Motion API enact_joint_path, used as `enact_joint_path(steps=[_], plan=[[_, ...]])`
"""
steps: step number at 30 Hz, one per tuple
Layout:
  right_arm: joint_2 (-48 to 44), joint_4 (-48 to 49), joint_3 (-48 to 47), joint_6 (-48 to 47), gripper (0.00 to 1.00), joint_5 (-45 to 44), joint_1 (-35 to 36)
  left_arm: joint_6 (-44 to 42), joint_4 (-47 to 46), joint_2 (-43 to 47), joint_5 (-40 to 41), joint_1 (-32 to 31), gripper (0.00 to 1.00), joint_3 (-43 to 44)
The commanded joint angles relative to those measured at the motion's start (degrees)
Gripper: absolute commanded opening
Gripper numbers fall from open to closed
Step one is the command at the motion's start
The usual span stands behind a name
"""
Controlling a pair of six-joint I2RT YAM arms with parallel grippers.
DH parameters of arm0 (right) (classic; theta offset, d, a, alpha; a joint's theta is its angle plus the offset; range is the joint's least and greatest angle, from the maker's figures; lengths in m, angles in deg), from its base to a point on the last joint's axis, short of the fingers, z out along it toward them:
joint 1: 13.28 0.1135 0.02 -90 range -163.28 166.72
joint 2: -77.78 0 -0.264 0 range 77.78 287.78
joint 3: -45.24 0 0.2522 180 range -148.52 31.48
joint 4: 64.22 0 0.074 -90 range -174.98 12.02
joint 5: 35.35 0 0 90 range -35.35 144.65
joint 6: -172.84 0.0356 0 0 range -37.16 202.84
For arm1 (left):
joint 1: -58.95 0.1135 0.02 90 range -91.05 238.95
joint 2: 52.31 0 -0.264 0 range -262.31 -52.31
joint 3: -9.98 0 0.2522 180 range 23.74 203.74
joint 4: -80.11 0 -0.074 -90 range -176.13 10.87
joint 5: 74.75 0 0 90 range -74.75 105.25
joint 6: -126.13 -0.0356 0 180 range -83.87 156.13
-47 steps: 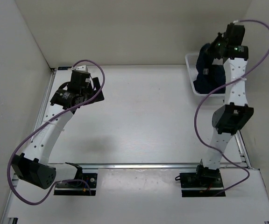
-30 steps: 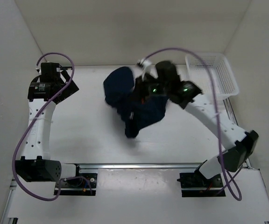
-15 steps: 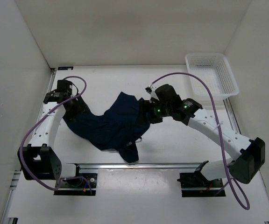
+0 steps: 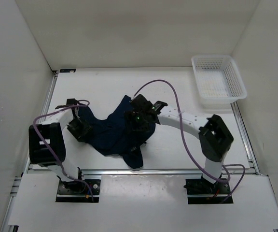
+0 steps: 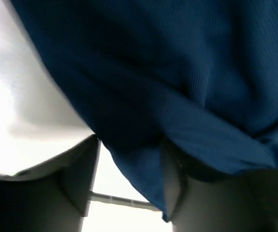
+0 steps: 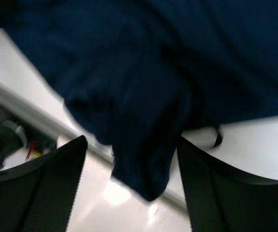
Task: Fold and stack the shorts
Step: Move the shorts to the center of the board
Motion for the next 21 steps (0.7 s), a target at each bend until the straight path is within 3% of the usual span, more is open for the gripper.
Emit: enact_joint_path(steps=[1, 3, 4, 5, 10, 14, 15, 17, 19, 21], plan=[[6.6, 0.3, -7.8, -4.8, 0.67, -5.3, -0.8, 0.6, -3.8, -2.9, 0.4, 0.1, 0.46, 4.8], [9.8, 0.3, -10.4, -4.8, 0.45, -3.6, -2.4, 0.6, -3.8, -5.1, 1.1, 0.1, 0.19, 6.7], [11.8, -0.7, -13.2, -4.8, 0.27, -3.6, -3.7, -0.1, -3.8, -6.2, 0.5, 0.1, 0.10, 7.8], [11.9, -1.9, -14.5, -4.8, 0.01, -3.6, -4.4, -0.9, -3.8, -7.9, -0.2, 0.1, 0.10, 9.7], [7.0, -4.5, -23.2, -9.8, 0.01, -6.6, -11.7, 0.5, 0.1, -7.9, -2.3, 0.7, 0.10, 19.6], [5.7, -6.1, -38.5, -19.1, 0.01, -3.1, -20.3, 3.0, 4.5, -7.9, -6.5, 0.7, 0.10, 35.1], [5.7, -8.5, -41.7, -20.6, 0.01, -1.7, -21.8, 3.0, 6.8, -9.4, -6.5, 0.0, 0.10, 44.2], [4.8, -10.2, -46.6, -23.8, 0.01, 0.8, -24.9, 3.0, 11.5, -10.7, -5.8, -0.6, 0.10, 53.6], [1.5, -11.4, -47.9, -28.2, 0.01, 0.8, -26.0, 1.1, 17.1, -11.3, -5.2, -1.1, 0.10, 63.5], [-5.0, -10.9, -42.9, -32.5, 0.01, 0.6, -26.0, 0.3, 18.7, -9.9, -5.2, -1.8, 0.10, 65.6]])
